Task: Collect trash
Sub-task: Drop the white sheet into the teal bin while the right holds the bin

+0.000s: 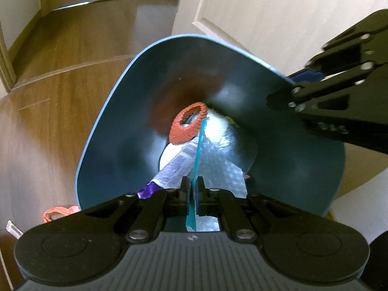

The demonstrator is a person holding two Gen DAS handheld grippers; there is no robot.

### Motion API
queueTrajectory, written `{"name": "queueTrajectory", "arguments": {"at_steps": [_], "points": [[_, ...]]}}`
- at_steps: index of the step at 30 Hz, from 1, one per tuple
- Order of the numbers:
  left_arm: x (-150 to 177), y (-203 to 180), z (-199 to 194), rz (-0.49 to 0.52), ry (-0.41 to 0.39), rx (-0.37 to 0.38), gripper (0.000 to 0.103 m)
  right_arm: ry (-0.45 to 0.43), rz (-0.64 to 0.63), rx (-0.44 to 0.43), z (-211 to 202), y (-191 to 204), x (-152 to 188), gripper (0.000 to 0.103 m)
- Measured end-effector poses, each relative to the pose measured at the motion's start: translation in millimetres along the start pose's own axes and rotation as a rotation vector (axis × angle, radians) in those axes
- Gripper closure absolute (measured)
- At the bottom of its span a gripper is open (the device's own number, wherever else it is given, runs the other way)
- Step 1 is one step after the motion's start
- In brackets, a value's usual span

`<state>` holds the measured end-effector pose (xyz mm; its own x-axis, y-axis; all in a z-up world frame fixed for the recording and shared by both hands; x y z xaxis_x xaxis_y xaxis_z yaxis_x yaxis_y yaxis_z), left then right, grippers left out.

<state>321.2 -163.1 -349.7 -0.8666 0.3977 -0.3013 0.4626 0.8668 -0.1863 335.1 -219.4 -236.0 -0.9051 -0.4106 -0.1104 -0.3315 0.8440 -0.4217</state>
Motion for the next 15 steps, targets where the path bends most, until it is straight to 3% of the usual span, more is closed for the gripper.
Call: {"name": "queueTrajectory", "arguments": {"at_steps": [5,7,8,9,11,15], "points": [[-1.0,0.1,3.0,0.004,-0.001,0.003,0.096,-0.004,0.011,-0.006,1.1,-2.1,0.9,0.092],[1.9,0.9,-4.1,0.010,-0.012,0.018,0.086,-0.007,0.018,-0.010,1.5,-4.1,-0.2,0.092],[3.2,1.3,-7.4,0.012,-0.020,0.025,0.069,-0.008,0.021,-0.012,1.6,-4.7,-0.6,0.092],[4.9,2.0,-12.9,0.013,-0.032,0.034,0.046,-0.009,0.024,-0.014,1.4,-5.0,-0.3,0.092],[7.9,5.0,-22.7,0.007,-0.081,0.032,0.024,-0.011,0.027,-0.017,0.9,-5.2,-0.7,0.092],[13.7,10.9,-48.7,0.024,-0.136,0.012,0.023,-0.003,0.028,-0.021,0.3,-5.6,0.1,0.092]]}}
Point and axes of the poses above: each gripper's, at about its wrist camera, not at the fingertips, and z roughly the way its jaws point, y to its left, x to its underside, the point moved 5 cm from there along z, roughly the way its jaws point, and after that the axes turned 13 degrees about y, right-handed, at the moved point
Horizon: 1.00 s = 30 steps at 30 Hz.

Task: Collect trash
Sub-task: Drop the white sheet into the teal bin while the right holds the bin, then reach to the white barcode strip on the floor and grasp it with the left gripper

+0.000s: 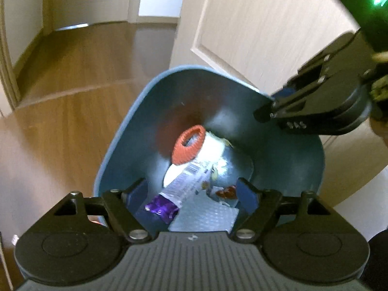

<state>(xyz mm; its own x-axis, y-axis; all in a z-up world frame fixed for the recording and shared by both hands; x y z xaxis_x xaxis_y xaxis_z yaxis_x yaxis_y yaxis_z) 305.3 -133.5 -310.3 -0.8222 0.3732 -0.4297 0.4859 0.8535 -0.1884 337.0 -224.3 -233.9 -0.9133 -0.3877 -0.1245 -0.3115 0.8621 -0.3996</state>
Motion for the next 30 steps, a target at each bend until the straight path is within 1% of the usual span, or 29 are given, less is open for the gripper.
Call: {"name": "queueTrajectory", "arguments": {"at_steps": [3,6,8,9,11,13,14,16,19,21,22,26,28,30], "points": [[6.3,22.5,-28.7,-0.034,-0.046,-0.005,0.023,0.012,-0.009,0.001,-0.6,-0.5,0.2,0.092],[17.1,61.2,-55.0,-0.106,-0.089,-0.048,0.023,0.032,-0.026,0.001,-1.0,0.4,-0.5,0.092],[31.2,97.4,-69.4,-0.173,-0.106,-0.128,0.023,0.068,-0.065,-0.007,2.6,1.1,0.1,0.090],[39.7,117.9,-72.7,-0.218,-0.099,-0.176,0.023,0.090,-0.079,-0.017,5.4,1.3,1.3,0.087],[56.7,155.9,-73.2,-0.313,-0.068,-0.237,0.023,0.119,-0.102,-0.039,10.2,1.7,4.0,0.085],[76.8,191.8,-71.7,-0.404,-0.041,-0.299,0.023,0.131,-0.111,-0.032,12.7,2.7,5.7,0.085],[85.5,205.4,-69.6,-0.432,-0.030,-0.330,0.023,0.138,-0.114,-0.030,14.2,3.1,6.0,0.085],[102.0,229.1,-62.4,-0.479,0.005,-0.387,0.023,0.168,-0.127,-0.027,20.6,4.2,7.0,0.085],[120.5,254.8,-40.3,-0.529,0.077,-0.424,0.023,0.204,-0.127,-0.010,35.0,4.0,7.4,0.086],[129.4,266.4,-20.3,-0.527,0.118,-0.441,0.023,0.220,-0.130,-0.001,44.4,5.8,9.0,0.086],[133.2,272.5,-9.9,-0.530,0.143,-0.458,0.023,0.221,-0.132,0.021,47.6,7.7,9.7,0.087],[144.6,298.1,34.4,-0.586,0.229,-0.461,0.024,0.208,-0.079,0.044,54.9,0.6,10.3,0.091],[150.9,309.6,48.1,-0.619,0.249,-0.432,0.024,0.206,-0.058,0.046,55.3,-0.4,8.8,0.091],[153.4,322.8,64.5,-0.647,0.269,-0.423,0.024,0.212,-0.023,0.034,55.4,-1.2,7.0,0.091]]}}
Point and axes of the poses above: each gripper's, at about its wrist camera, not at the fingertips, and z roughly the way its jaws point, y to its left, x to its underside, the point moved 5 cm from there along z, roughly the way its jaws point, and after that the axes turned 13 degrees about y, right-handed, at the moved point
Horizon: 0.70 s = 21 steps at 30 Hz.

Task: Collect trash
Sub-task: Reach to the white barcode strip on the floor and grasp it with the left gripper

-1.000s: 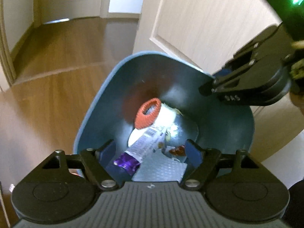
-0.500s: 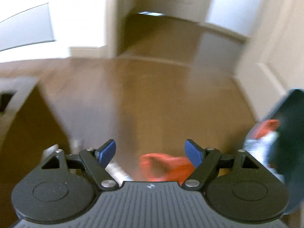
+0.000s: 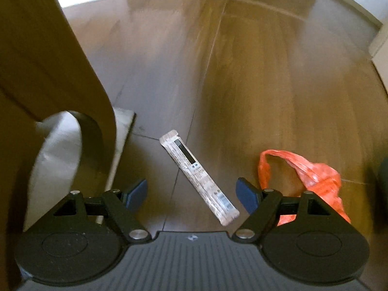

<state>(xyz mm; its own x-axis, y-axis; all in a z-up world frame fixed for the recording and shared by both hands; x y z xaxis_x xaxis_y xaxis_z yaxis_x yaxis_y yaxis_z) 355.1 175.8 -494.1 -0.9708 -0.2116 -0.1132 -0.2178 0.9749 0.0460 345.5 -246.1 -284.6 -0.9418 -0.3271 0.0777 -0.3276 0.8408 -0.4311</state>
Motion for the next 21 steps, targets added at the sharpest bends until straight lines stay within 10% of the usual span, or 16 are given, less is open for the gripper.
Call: {"name": "queueTrajectory", "arguments": {"at_steps": [10,17,21], "points": [[-24.5,17.9,70.1,-0.137,0.115,-0.002,0.025,0.131,0.222,-0.126,3.9,-8.0,14.3,0.090],[-28.5,2.6,73.1,-0.110,0.090,-0.013,0.071,0.144,0.245,-0.135,0.2,-4.7,9.1,0.090],[-26.3,-5.7,70.3,-0.087,0.089,-0.026,0.077,0.119,0.264,-0.132,-2.1,-5.1,6.4,0.089]]}}
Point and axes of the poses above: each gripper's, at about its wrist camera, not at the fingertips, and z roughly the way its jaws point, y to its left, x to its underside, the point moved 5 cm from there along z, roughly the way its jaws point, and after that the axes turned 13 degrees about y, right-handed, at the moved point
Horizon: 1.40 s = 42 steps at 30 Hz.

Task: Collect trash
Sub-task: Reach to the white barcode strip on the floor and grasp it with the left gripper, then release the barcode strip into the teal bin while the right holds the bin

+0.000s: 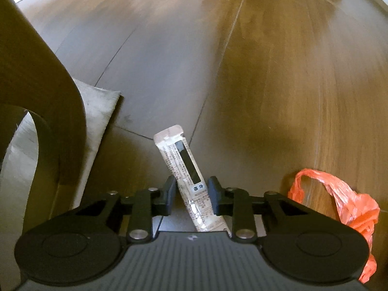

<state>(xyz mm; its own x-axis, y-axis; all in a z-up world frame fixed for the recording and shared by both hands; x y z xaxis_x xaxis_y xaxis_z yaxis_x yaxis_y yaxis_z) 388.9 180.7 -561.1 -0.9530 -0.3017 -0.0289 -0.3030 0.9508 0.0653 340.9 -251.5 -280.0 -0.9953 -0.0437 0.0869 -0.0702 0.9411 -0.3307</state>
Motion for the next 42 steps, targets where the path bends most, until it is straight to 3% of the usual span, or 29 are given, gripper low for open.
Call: {"name": "queueTrajectory", "arguments": {"at_steps": [6,13,26,29,34,42], "points": [[12.3,-2.7,-31.3,-0.007,-0.028,0.072,0.081,-0.011,-0.035,0.009,2.3,-0.7,-2.5,0.090],[37.9,-33.8,-116.7,0.083,-0.137,0.199,0.083,-0.042,-0.097,0.040,-0.7,5.2,-5.2,0.090],[126.5,-121.5,-321.1,0.434,-0.519,0.444,0.083,-0.112,-0.183,0.065,-0.3,9.5,-10.6,0.089],[140.7,-153.2,-333.3,0.533,-0.510,0.488,0.083,-0.119,-0.186,0.064,-1.2,9.5,-7.9,0.089],[154.2,-217.5,-309.3,0.680,-0.426,0.463,0.083,-0.126,-0.209,0.071,-4.1,13.7,-2.7,0.089],[165.2,-286.5,-248.2,0.769,-0.265,0.426,0.083,-0.144,-0.216,0.069,-2.7,12.7,3.0,0.088]]}}
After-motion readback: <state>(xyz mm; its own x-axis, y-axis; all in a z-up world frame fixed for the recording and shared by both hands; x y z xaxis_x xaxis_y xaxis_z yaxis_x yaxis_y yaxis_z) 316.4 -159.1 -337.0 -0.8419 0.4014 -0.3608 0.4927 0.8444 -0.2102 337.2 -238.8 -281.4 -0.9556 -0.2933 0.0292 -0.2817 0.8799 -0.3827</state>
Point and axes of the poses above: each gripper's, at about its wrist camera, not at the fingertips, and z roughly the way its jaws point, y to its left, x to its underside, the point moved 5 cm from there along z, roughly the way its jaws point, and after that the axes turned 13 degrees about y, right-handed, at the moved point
